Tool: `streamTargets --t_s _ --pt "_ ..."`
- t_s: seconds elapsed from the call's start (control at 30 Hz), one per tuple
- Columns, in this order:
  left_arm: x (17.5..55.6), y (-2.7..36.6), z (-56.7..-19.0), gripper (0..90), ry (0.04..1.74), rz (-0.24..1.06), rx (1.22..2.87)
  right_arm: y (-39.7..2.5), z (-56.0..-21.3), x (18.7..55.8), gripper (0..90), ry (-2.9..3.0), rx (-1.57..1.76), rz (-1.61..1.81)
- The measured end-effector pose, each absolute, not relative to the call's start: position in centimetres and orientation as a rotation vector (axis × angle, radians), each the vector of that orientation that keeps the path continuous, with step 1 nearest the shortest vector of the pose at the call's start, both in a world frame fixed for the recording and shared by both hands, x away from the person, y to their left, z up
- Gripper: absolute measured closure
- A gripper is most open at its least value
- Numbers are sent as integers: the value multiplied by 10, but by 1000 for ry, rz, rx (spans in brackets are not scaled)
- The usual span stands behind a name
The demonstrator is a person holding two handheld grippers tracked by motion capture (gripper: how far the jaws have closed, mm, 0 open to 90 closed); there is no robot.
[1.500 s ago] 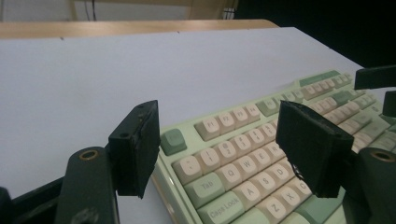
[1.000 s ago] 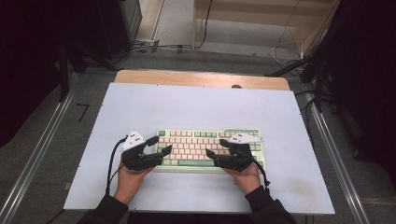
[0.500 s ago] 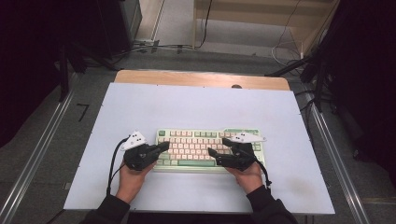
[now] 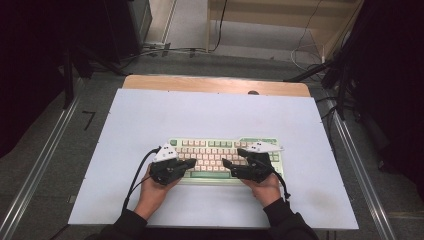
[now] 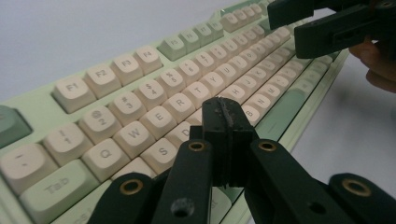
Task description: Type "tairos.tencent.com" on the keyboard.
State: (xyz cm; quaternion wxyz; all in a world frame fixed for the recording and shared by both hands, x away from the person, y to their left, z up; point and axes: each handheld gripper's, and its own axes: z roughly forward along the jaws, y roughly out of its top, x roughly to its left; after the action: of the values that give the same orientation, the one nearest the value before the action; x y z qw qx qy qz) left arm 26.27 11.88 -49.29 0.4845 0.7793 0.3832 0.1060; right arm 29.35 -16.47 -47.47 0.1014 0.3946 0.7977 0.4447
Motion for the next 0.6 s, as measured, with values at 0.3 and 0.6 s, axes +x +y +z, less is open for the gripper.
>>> streamTargets --t_s 0.3,0.6 --pt "267 108 -499 900 946 252 1949 -164 -475 293 275 2363 1163 1314" --pt "268 104 -498 900 956 240 1981 -163 -476 293 280 2367 1150 1307"
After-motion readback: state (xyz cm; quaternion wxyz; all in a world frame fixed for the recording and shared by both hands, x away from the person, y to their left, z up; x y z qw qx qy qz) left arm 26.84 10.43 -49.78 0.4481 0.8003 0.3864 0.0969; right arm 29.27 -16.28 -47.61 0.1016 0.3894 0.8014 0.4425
